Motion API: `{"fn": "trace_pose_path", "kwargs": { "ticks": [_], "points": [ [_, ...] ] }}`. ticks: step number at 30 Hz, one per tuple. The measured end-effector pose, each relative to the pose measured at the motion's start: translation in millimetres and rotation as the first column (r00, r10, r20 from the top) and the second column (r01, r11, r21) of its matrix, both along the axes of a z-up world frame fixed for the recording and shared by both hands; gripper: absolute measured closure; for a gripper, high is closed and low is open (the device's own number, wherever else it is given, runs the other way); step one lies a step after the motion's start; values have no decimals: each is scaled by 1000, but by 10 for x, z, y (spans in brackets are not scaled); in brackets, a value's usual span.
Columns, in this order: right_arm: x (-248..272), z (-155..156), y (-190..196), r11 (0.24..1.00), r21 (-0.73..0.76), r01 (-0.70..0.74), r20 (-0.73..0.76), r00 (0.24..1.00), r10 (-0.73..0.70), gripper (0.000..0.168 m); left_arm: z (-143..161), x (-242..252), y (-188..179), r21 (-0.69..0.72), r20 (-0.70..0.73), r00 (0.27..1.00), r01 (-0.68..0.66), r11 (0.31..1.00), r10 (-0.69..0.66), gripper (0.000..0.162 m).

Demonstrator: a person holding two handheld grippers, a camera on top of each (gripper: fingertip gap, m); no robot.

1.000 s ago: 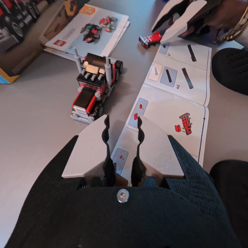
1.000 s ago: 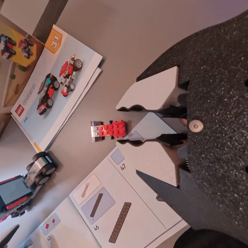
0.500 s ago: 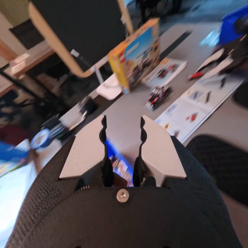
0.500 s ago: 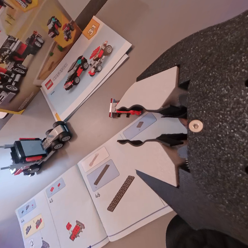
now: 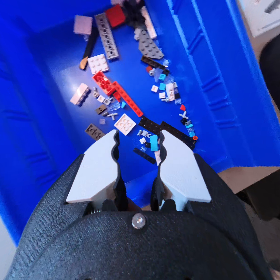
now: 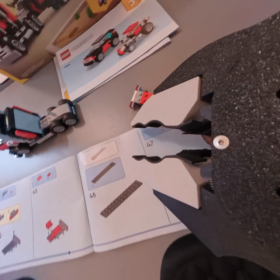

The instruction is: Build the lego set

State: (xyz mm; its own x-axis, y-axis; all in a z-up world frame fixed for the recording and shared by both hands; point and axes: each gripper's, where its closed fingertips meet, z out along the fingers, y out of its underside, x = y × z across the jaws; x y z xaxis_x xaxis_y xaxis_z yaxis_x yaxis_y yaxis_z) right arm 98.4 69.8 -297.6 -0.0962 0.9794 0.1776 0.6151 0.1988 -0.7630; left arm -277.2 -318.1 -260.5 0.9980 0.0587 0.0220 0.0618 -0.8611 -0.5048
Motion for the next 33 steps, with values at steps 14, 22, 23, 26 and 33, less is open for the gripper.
{"fn": "trace_pose_path", "kwargs": {
  "ticks": [14, 22, 23, 26, 33],
  "points": [
    [101, 229, -198, 999, 51, 10, 61, 998, -13, 138, -418, 357, 70, -152, -19, 899, 429, 890, -437, 70],
    [72, 241, -211, 997, 80, -6, 40, 999, 2, 138, -410, 314, 76, -157, 42, 898, 439, 885, -438, 100],
    [75, 226, -208, 996, 87, -8, 44, 999, 4, 138, -400, 294, 64, -165, 50, 900, 434, 886, -432, 112],
    [70, 192, -213, 996, 83, -16, 39, 999, 13, 138, -356, 185, 71, -157, 37, 923, 385, 909, -384, 134],
    [63, 177, -227, 995, 81, -57, 39, 998, 53, 138, -249, 94, -53, -270, -119, 819, 518, 812, -562, 132]
  ]
}}
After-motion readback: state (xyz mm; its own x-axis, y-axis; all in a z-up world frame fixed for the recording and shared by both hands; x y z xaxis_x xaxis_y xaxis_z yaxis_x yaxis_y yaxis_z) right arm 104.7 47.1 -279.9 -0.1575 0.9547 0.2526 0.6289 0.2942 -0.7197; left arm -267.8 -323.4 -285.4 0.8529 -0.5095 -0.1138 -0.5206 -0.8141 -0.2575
